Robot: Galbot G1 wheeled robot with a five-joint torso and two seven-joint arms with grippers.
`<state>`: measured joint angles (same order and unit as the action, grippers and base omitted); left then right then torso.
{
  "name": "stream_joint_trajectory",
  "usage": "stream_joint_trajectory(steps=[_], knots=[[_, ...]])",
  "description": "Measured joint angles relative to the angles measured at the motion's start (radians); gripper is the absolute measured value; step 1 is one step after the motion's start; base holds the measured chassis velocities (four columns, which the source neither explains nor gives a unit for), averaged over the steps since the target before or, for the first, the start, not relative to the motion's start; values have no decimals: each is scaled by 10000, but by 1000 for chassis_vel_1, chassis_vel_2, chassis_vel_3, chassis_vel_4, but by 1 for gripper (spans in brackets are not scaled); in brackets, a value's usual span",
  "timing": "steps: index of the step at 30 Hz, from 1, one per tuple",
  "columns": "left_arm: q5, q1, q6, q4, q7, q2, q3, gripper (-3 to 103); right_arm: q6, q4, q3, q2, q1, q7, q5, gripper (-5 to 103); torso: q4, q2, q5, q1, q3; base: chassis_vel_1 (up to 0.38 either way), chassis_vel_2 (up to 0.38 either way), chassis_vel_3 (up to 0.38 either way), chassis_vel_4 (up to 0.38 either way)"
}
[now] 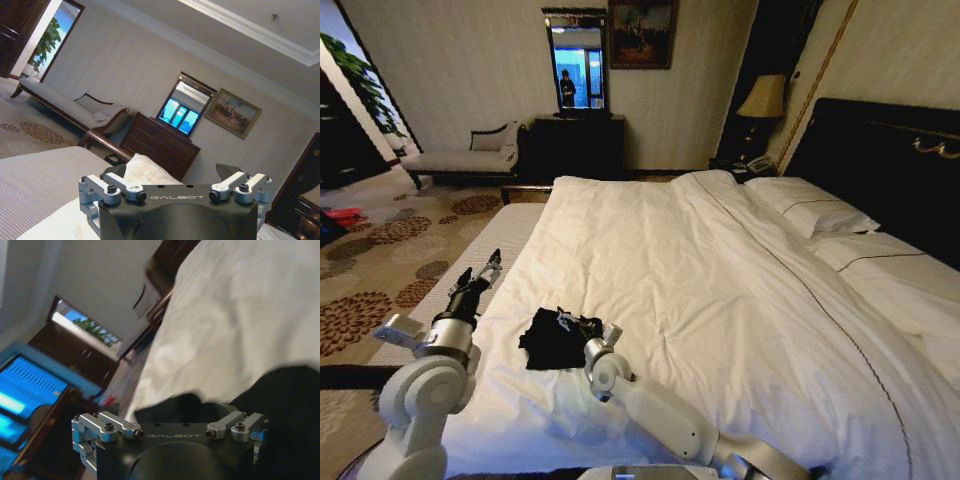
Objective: Fold the clothes on the bed.
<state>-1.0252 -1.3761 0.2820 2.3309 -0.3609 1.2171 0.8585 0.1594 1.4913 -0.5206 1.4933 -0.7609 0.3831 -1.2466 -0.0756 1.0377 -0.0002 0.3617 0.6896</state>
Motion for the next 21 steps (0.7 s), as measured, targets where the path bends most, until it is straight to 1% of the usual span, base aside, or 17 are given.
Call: stream_joint_trajectory(steps=[1,3,5,7,10,13,15,16,18,19,20,21], knots=[[0,0,0,0,0,0,0,100,0,0,0,0,0,0,0,100,0,0,0,0,0,0,0,0,0],[22,1,1,-34,-2,0,19,100,13,157,-488,235,59,-198,-16,100,2,0,0,0,-1,0,0,0,0],[31,1,3,-44,-2,5,25,100,18,183,-650,319,73,-246,-5,100,2,0,0,0,-1,0,0,0,0],[52,-15,6,-87,-8,35,75,100,37,189,-1325,825,157,-430,96,100,2,0,0,-1,-1,0,0,0,0],[56,-52,6,-97,-14,75,202,100,171,13,-1871,1147,195,-778,369,100,7,0,0,0,-1,0,0,0,0],[28,-100,6,-97,-18,81,320,100,254,71,-2024,1146,157,-914,504,100,-1,0,-2,-1,-1,0,0,0,0],[-64,-196,6,-129,-21,54,517,100,444,505,-2095,1146,122,-1107,864,100,0,0,0,0,-1,0,0,0,0],[-64,-196,6,-129,-21,54,517,100,444,505,-2095,1146,122,-1107,864,100,0,0,0,0,-1,0,0,0,0],[-159,-242,8,-157,-21,23,651,100,551,831,-1952,980,113,-1178,1164,100,7,0,8,-1,-1,0,0,0,0],[-234,-273,14,-170,-21,-2,735,100,611,973,-1759,701,99,-1187,1351,100,8,0,5,-1,-1,0,0,0,0],[-343,-320,51,-209,-22,-48,813,100,681,1209,-1394,208,37,-1192,1606,100,5,0,1,-1,-1,0,0,0,0],[-426,-376,99,-250,-37,-122,878,100,710,1391,-1094,-134,-26,-1191,1753,100,2,0,1,-1,-1,0,0,0,0]])
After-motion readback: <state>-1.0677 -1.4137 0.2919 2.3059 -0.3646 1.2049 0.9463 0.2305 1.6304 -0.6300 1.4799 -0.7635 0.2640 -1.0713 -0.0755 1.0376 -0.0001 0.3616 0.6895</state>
